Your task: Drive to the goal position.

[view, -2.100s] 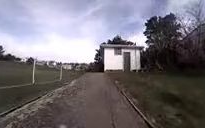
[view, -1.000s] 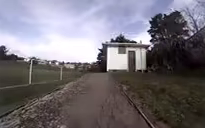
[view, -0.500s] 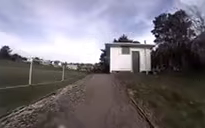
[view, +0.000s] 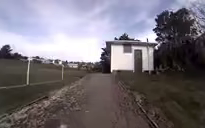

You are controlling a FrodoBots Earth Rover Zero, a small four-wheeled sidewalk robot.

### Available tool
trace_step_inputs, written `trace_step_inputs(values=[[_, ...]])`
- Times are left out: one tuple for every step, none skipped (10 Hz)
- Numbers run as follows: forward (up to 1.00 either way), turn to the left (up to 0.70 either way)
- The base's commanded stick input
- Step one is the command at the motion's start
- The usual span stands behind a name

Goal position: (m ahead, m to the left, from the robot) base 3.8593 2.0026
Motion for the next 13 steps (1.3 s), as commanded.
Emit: trace_step_inputs(values=[[0.85,0.00],[0.85,0.00],[0.85,0.00],[0.85,0.00],[0.85,0.00],[0.85,0.00],[0.85,0.00],[0.85,0.00],[0.85,0.00],[0.85,0.00],[0.85,0.00],[0.85,-0.07],[0.85,-0.26]])
